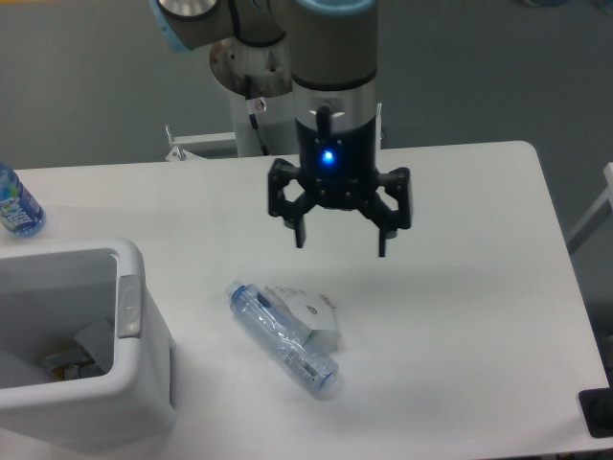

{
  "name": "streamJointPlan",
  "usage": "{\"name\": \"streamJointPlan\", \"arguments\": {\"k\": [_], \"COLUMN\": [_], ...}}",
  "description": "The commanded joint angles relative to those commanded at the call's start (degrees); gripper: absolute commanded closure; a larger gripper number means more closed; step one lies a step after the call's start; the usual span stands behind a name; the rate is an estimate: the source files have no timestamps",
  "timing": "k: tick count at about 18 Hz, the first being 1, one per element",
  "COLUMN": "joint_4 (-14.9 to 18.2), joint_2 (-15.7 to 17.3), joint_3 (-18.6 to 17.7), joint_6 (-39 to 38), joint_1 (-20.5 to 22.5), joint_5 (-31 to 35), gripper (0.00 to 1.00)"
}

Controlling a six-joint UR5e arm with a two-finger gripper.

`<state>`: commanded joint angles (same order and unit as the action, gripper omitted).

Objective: Place the trash in the trash can
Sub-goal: 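Lower the open gripper toward the white paper wrapper on the bottle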

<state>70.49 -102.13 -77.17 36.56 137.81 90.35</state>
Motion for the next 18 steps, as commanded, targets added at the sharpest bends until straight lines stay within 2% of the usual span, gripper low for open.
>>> {"name": "streamJointPlan", "arguments": {"k": [5, 8, 10, 12, 14, 16, 18], "joint_4": [-0.2, -0.1, -1.0, -4.5, -7.6, -8.1, -8.2], "joint_2": [-1.7, -2.3, -3.1, -3.8, -5.2, -6.6, -11.0], "joint_3": [-0.6, -2.8, -4.2, -6.3, -8.4, -9.1, -9.1], "joint_6": [-0.8, -1.8, -9.1, -16.8, -19.8, -21.3, -27.6], "joint_1": [-0.2, -0.4, -0.4, -1.1, -2.3, -3.2, -4.9], "joint_5": [3.8, 3.4, 3.6, 3.4, 3.4, 3.2, 3.1], "gripper": [0.0, 0.0, 0.0, 0.0, 0.0, 0.0, 0.0]}}
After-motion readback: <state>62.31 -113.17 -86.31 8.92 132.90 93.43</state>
